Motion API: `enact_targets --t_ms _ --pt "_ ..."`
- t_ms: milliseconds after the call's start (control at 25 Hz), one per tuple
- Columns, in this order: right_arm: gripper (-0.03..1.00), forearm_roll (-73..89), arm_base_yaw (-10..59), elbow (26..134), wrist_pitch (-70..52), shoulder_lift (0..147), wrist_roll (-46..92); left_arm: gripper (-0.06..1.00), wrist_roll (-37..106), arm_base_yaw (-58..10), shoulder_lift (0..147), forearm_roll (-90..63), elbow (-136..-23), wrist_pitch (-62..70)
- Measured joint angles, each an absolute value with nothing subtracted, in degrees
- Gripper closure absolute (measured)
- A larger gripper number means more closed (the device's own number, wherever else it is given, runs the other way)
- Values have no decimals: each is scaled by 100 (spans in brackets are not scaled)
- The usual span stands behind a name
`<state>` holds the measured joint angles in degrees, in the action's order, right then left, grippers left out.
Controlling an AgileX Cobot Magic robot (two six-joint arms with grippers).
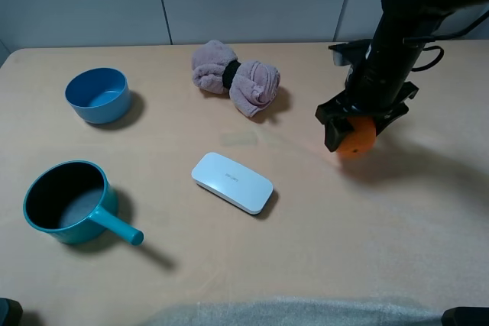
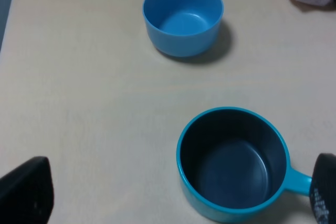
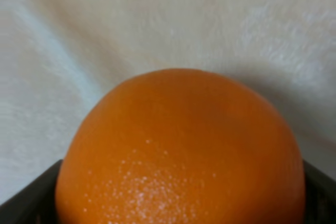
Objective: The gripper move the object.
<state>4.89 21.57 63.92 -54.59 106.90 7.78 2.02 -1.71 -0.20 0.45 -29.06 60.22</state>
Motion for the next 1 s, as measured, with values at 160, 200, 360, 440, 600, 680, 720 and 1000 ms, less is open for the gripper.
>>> enact_targets --t_ms 160,200,360,440,600,680,720,1000 --pt "38 487 2157 6754 -5689 10488 778 -5 202 -171 -20 45 -2906 6022" --pt "38 487 2157 6869 -5756 10447 778 -5 202 -171 -20 45 -2906 6022" --pt "38 487 2157 7337 -6117 10410 778 -5 202 -171 -20 45 -2906 6022" --pt "38 487 2157 7520 -6243 10410 778 -5 202 -171 -20 45 -2906 6022" --pt "38 487 2157 7810 -6383 10410 778 -5 202 -171 -20 45 -2906 6022" --pt "38 487 2157 7877 -6429 10406 778 -5 202 -171 -20 45 -2906 6022" --pt "38 487 2157 7889 -6444 10404 778 -5 202 -171 -20 45 -2906 6022" --pt "38 491 2292 7900 -6436 10404 778 -5 202 -171 -20 45 -2906 6022"
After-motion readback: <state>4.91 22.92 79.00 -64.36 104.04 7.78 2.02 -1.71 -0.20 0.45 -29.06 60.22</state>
